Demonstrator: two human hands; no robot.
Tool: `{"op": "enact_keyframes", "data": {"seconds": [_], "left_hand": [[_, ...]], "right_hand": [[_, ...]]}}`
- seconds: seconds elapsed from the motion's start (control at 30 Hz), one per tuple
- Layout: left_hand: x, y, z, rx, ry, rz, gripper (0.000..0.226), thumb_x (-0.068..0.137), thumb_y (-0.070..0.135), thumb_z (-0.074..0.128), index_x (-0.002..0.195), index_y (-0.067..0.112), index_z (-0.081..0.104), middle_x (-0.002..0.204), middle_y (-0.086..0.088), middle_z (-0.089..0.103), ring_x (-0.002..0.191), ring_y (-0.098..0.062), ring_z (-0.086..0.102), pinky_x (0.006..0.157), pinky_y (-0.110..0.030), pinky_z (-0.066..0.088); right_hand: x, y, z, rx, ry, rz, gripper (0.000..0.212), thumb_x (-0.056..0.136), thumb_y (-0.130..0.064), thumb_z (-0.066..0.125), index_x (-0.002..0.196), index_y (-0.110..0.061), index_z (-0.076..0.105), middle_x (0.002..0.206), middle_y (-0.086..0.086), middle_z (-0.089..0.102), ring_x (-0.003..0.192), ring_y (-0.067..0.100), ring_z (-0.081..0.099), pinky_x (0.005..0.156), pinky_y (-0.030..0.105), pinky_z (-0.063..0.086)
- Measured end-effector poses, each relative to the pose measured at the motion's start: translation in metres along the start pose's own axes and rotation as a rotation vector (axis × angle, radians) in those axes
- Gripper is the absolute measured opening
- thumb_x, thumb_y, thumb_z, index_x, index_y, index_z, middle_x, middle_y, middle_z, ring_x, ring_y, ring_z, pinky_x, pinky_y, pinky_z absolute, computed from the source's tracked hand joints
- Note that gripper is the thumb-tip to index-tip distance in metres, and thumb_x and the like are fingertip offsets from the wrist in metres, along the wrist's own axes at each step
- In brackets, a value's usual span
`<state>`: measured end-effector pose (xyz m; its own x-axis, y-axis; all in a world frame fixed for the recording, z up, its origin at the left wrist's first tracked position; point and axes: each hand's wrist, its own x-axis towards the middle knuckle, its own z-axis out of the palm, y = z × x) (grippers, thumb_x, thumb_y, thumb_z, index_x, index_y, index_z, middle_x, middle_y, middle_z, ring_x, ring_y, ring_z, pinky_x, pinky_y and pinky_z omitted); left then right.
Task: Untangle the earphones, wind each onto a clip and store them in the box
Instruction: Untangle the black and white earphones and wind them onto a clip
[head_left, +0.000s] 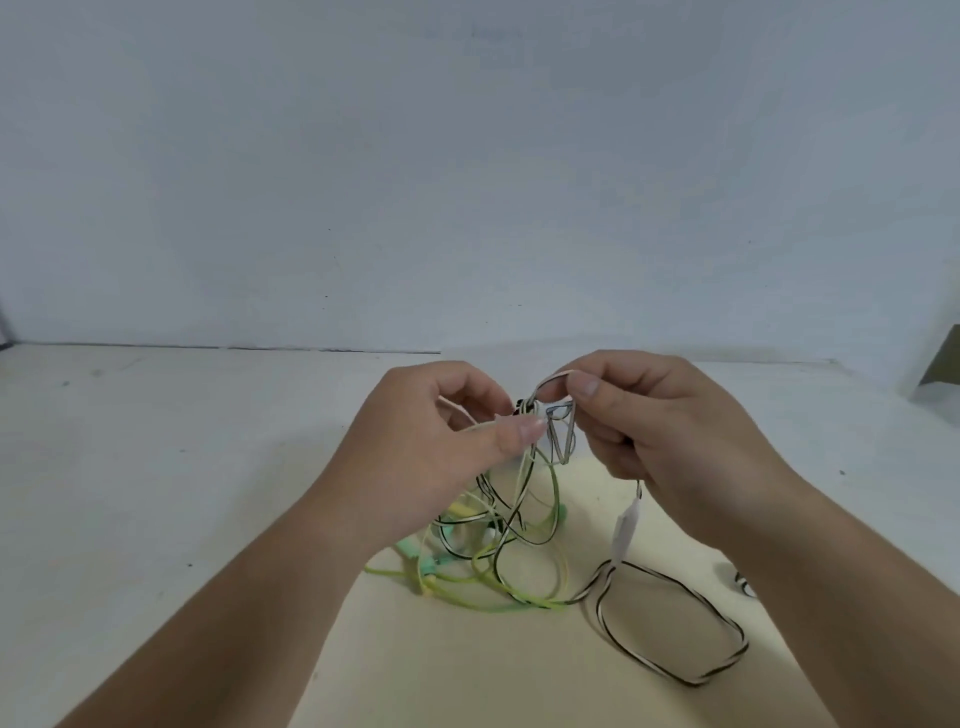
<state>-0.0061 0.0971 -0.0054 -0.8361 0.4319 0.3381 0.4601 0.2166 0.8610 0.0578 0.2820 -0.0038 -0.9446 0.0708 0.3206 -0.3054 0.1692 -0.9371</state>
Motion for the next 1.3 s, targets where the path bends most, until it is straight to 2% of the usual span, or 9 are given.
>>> {"op": "enact_keyframes", "data": {"seconds": [0.13,0.27,0.37,0.53,0.73,0.9,1.03,1.2,1.3], "left_hand": [[0.002,-0.001,0.003,0.004,0.064,-0.022,0.012,0.079,0.022,0.080,0.070,0.020,0.072,0.062,0.001,0.069,0.057,-0.010,0.057,0.059,-0.022,0.045],[0.005,0.000,0.002,-0.168,0.116,-0.179,0.023,0.083,0.011,0.070,0.062,0.018,0.068,0.062,-0.001,0.067,0.065,-0.014,0.064,0.070,-0.034,0.051],[0.006,0.001,0.004,-0.269,0.165,-0.259,0.025,0.085,0.006,0.065,0.062,0.016,0.064,0.069,-0.005,0.065,0.061,-0.014,0.069,0.064,-0.031,0.053],[0.007,-0.003,0.001,-0.333,0.256,-0.318,0.027,0.086,0.000,0.061,0.061,0.010,0.058,0.068,-0.008,0.073,0.056,-0.021,0.067,0.055,-0.029,0.053],[0.009,-0.001,-0.006,-0.709,0.207,-0.393,0.016,0.090,-0.009,0.055,0.081,0.004,0.055,0.073,-0.012,0.071,0.054,-0.015,0.066,0.048,-0.022,0.053],[0.010,0.001,-0.008,-0.705,0.049,-0.373,0.025,0.089,-0.009,0.056,0.102,0.012,0.059,0.071,-0.005,0.069,0.050,-0.010,0.050,0.046,-0.021,0.039],[0.008,0.001,-0.001,-0.676,-0.003,-0.369,0.025,0.088,-0.006,0.060,0.102,0.014,0.062,0.072,-0.002,0.069,0.049,-0.009,0.045,0.047,-0.023,0.031],[0.008,0.001,-0.008,-0.759,-0.109,-0.339,0.044,0.061,-0.009,0.072,0.098,0.012,0.062,0.069,-0.001,0.052,0.054,-0.010,0.047,0.048,-0.023,0.029],[0.010,0.000,-0.014,-0.831,-0.069,-0.384,0.038,0.063,-0.011,0.065,0.093,0.013,0.061,0.067,-0.001,0.046,0.052,-0.008,0.038,0.044,-0.019,0.025]], "right_hand": [[-0.001,-0.001,0.002,0.001,-0.028,0.007,0.024,0.087,-0.027,0.057,0.087,-0.014,0.077,0.055,-0.006,0.033,0.052,0.015,0.022,0.050,0.028,0.015],[-0.001,-0.006,0.001,-0.025,-0.010,0.042,0.021,0.080,-0.021,0.057,0.064,-0.014,0.069,0.056,-0.002,0.035,0.052,0.017,0.022,0.052,0.031,0.014],[-0.004,-0.007,0.003,-0.133,-0.041,0.066,0.024,0.070,-0.015,0.053,0.046,-0.017,0.049,0.051,-0.001,0.034,0.047,0.014,0.024,0.049,0.025,0.016],[-0.007,-0.008,0.009,-0.250,-0.209,0.077,0.026,0.066,-0.008,0.052,0.049,-0.012,0.032,0.060,0.012,0.021,0.054,0.020,0.017,0.049,0.025,0.017],[0.001,-0.002,-0.003,-0.234,0.154,0.168,0.035,0.085,-0.006,0.057,0.051,-0.013,0.055,0.053,0.001,0.032,0.046,0.015,0.026,0.046,0.023,0.020],[0.000,0.003,0.000,-0.267,0.027,0.257,0.024,0.092,-0.019,0.062,0.073,-0.011,0.075,0.050,-0.009,0.037,0.047,0.012,0.028,0.046,0.021,0.023],[-0.003,0.006,0.012,-0.360,-0.093,0.267,0.023,0.093,-0.025,0.065,0.076,-0.014,0.077,0.049,-0.010,0.036,0.045,0.008,0.030,0.050,0.021,0.025],[0.001,0.013,0.008,-0.348,0.158,0.182,0.026,0.095,-0.024,0.062,0.074,-0.016,0.076,0.049,-0.007,0.036,0.050,0.017,0.028,0.050,0.026,0.021],[0.003,0.010,0.004,-0.102,0.220,0.121,0.029,0.098,-0.016,0.057,0.075,-0.013,0.074,0.058,0.001,0.034,0.051,0.017,0.023,0.050,0.029,0.015]]}}
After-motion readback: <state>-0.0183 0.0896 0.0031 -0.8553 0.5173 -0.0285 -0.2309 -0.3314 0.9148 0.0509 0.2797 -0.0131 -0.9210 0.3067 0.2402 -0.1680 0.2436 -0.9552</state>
